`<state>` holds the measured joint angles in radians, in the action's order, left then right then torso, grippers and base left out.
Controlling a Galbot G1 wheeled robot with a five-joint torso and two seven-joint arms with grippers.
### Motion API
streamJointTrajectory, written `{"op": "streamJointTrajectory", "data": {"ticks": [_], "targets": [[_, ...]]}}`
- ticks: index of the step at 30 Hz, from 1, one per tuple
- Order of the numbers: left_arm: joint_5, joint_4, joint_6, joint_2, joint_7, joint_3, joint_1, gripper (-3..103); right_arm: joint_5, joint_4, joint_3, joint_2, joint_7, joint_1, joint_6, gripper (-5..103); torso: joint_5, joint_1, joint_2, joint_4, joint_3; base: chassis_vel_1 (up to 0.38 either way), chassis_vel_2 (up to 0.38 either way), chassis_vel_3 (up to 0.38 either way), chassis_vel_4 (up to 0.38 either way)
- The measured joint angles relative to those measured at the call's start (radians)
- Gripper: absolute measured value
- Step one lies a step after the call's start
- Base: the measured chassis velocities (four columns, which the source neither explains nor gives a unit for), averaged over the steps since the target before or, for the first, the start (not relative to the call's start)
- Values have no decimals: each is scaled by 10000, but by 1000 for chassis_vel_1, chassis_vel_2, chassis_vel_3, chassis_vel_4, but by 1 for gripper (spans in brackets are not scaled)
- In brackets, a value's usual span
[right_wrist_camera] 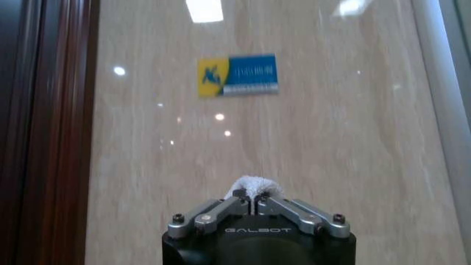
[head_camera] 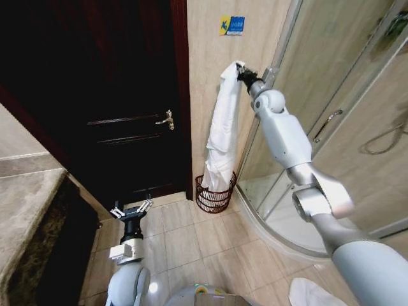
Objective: Discard the used towel into the hamper.
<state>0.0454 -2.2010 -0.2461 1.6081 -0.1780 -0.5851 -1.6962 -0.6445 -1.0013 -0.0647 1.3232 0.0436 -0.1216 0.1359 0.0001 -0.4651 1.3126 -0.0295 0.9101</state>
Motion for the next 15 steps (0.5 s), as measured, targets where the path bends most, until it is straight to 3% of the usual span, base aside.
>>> {"op": "streamJointTrajectory", "data": {"ticks": [15], "targets": [[-39, -73, -162, 0, 103, -35, -143, 100, 373, 52, -301, 515, -308, 1049, -136, 1, -2, 422, -911, 3, -490, 0, 0, 0, 0]]}}
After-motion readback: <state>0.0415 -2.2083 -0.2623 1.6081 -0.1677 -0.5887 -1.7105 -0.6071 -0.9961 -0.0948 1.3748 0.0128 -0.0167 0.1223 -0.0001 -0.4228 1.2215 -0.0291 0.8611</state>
